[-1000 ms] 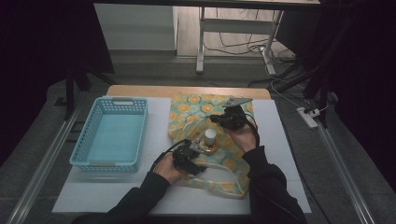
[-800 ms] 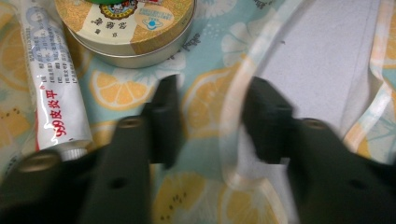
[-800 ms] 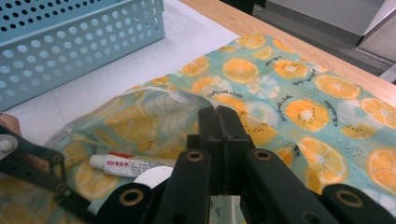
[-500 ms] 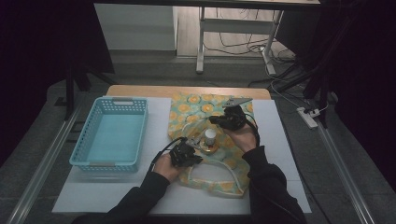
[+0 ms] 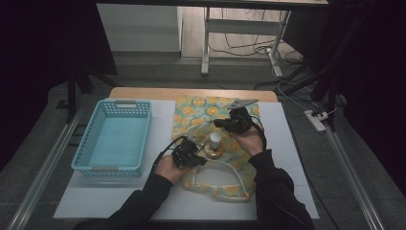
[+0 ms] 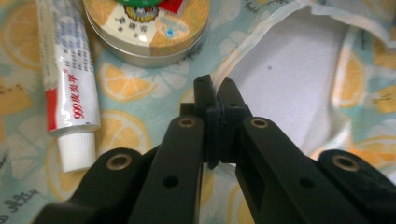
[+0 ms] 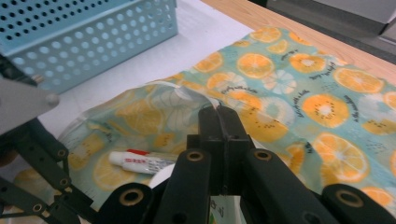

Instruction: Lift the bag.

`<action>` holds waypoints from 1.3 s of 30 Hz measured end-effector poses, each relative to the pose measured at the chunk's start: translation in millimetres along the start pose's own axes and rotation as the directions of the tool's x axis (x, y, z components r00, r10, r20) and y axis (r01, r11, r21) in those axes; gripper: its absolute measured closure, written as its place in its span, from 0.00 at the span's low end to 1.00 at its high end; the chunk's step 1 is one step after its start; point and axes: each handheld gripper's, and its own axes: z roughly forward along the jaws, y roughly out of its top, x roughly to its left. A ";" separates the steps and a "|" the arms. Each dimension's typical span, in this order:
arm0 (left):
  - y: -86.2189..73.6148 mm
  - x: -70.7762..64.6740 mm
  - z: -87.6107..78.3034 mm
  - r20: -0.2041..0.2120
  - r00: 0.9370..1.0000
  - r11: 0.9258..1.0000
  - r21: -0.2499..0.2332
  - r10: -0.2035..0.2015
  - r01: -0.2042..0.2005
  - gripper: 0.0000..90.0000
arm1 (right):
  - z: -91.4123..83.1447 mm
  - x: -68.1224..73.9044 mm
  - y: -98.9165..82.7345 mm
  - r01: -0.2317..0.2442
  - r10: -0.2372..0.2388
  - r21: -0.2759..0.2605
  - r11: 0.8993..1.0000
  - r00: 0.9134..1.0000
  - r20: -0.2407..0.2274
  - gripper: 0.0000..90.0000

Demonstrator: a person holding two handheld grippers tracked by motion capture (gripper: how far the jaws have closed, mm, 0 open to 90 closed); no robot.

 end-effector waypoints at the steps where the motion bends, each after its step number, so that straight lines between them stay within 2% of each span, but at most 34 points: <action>1: 0.6 -0.3 -2.4 -0.004 1.000 1.000 -0.001 -0.001 0.001 0.99 | -0.1 0.9 0.8 0.002 -0.002 0.000 1.000 1.000 -0.004 1.00; 10: 6.1 0.7 -19.9 0.011 1.000 0.999 -0.023 -0.026 0.026 0.99 | -7.2 7.6 6.6 0.018 -0.018 0.006 1.000 1.000 -0.019 1.00; 15: 12.4 2.6 -36.0 0.036 0.999 0.997 -0.077 -0.027 0.030 0.99 | -15.7 10.4 13.7 0.030 -0.030 0.002 1.000 0.999 -0.011 1.00; 20: 19.0 7.1 -51.5 0.057 0.998 0.993 -0.110 -0.038 0.044 0.99 | -24.2 13.2 22.2 0.046 -0.046 -0.003 0.999 0.999 -0.001 1.00; 29: 31.4 9.2 -75.0 0.048 0.998 0.990 -0.136 -0.027 0.034 1.00 | -31.6 18.3 38.1 0.057 -0.057 -0.010 0.998 0.998 -0.024 1.00; 35: 46.1 10.7 -92.0 0.047 0.999 0.987 -0.158 -0.011 0.018 1.00 | -35.2 21.8 48.0 0.056 -0.056 -0.015 0.998 0.997 -0.051 1.00; 39: 55.5 12.1 -104.8 0.055 0.998 0.985 -0.174 -0.002 0.012 1.00 | -39.6 22.9 53.8 0.060 -0.061 -0.021 0.998 0.997 -0.050 1.00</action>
